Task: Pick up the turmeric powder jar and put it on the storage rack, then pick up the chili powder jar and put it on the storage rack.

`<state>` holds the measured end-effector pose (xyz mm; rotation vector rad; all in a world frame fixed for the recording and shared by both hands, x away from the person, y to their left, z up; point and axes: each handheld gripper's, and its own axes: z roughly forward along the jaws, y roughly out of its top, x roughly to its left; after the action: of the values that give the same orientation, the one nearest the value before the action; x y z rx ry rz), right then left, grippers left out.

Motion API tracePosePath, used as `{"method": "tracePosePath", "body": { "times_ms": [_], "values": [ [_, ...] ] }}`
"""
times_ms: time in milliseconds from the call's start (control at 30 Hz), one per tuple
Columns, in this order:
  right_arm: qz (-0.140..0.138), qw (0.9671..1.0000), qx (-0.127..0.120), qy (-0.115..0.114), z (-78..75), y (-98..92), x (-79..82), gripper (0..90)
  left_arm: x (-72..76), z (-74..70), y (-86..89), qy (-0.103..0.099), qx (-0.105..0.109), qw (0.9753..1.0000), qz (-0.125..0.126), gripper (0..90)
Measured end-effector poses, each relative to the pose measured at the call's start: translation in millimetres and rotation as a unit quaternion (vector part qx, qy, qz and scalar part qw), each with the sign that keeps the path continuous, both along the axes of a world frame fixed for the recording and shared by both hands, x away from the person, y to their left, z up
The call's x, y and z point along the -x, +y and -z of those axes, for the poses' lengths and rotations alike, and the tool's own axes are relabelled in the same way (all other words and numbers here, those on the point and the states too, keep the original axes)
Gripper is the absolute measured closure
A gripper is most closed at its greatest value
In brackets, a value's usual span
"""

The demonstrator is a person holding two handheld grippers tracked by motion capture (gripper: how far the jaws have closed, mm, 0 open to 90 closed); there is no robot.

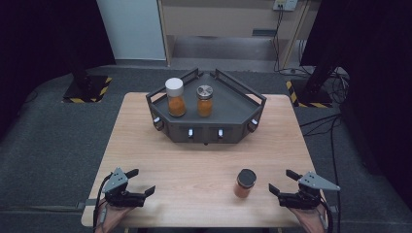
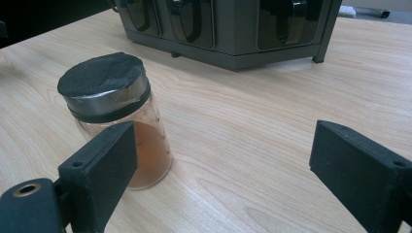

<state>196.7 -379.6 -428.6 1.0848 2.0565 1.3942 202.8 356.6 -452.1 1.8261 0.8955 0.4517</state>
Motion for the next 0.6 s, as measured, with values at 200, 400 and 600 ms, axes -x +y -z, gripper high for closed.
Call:
{"method": "tracePosePath", "body": {
  "times_ms": [200,400,600],
  "values": [
    [-0.001,1.0000,0.001,-0.001,0.1,0.3,-0.2,10.2,0.1,0.2,0.2,0.000,0.001,1.0000,0.000,4.9],
    [0.003,1.0000,0.000,-0.005,0.2,-0.5,1.3,9.9,-0.3,0.2,0.0,0.000,0.001,1.0000,0.001,4.9],
    [0.005,0.9999,-0.003,-0.010,-0.3,-0.5,2.9,9.6,-0.1,0.2,0.3,0.002,0.002,1.0000,-0.001,4.9]
  ]
}}
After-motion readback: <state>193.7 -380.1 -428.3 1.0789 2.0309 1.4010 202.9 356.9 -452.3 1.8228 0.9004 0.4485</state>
